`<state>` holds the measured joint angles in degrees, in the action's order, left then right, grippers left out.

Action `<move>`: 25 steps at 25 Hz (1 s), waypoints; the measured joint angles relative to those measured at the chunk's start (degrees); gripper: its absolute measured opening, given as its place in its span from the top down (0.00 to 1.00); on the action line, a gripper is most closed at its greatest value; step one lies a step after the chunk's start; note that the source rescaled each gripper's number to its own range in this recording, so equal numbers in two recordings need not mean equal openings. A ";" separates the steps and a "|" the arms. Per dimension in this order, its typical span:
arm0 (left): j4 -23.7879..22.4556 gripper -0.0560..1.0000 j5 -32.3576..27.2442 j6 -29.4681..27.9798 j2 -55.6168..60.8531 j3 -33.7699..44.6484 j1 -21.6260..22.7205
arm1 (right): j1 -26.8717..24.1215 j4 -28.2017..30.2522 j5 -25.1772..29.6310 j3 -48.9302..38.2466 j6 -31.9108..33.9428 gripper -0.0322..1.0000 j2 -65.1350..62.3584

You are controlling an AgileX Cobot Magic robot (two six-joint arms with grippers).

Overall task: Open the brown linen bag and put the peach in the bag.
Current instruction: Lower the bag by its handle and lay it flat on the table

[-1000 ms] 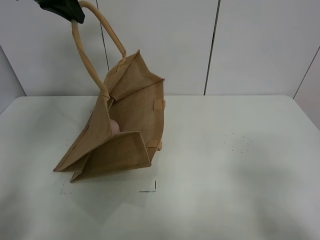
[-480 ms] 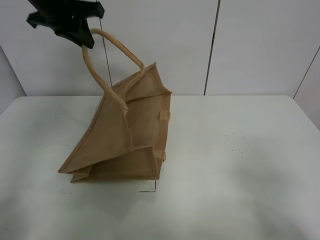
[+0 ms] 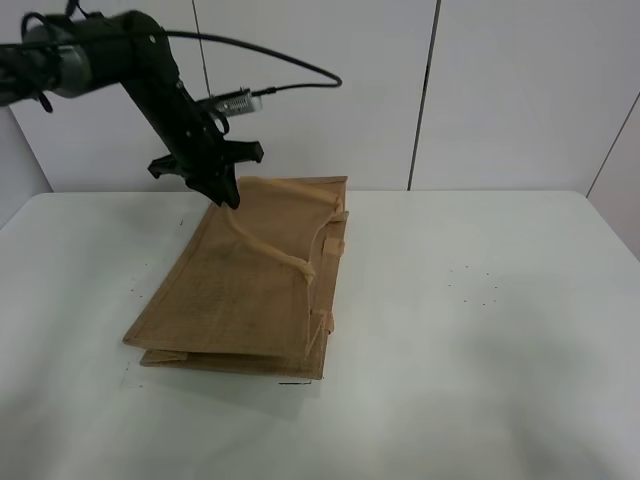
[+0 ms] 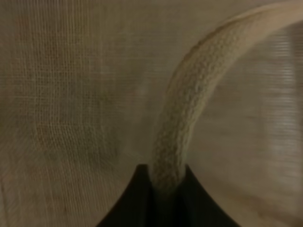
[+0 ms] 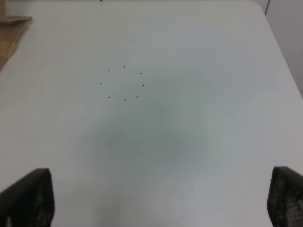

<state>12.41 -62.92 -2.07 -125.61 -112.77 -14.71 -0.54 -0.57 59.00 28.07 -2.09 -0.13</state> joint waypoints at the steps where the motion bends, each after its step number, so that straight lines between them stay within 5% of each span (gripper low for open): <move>1: 0.00 0.95 0.29 0.00 -1.40 0.00 0.00 | 0.00 0.00 0.00 0.00 0.00 0.00 0.00; 4: 0.69 0.86 0.50 0.02 -4.13 0.00 0.00 | 0.00 0.00 0.00 0.00 0.00 0.00 0.00; 6: 1.09 0.65 0.66 0.14 -4.51 0.24 0.00 | 0.00 0.00 0.00 0.00 0.00 0.00 0.00; 9: 1.55 0.22 1.04 0.13 -4.41 0.04 0.00 | 0.00 0.00 0.00 0.00 0.14 0.00 0.00; 11: 1.53 0.08 1.01 0.13 -4.41 -0.37 0.00 | 0.00 0.21 0.00 0.00 0.57 0.00 0.00; 15: 0.89 0.01 -0.18 0.92 -4.41 -2.59 0.00 | 0.00 0.57 0.00 0.00 1.15 0.00 0.00; 21: -12.41 0.00 -3.88 -1.02 -4.39 -7.40 0.31 | 0.00 0.57 0.00 0.00 1.19 0.00 0.00; 25: -15.31 0.00 -3.92 -1.96 -4.39 -7.56 2.44 | 0.00 0.26 0.00 0.00 0.99 0.00 0.00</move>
<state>-2.89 -66.84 -4.03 -130.00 -120.34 -12.27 -0.54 -0.30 59.00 28.07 -1.10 -0.13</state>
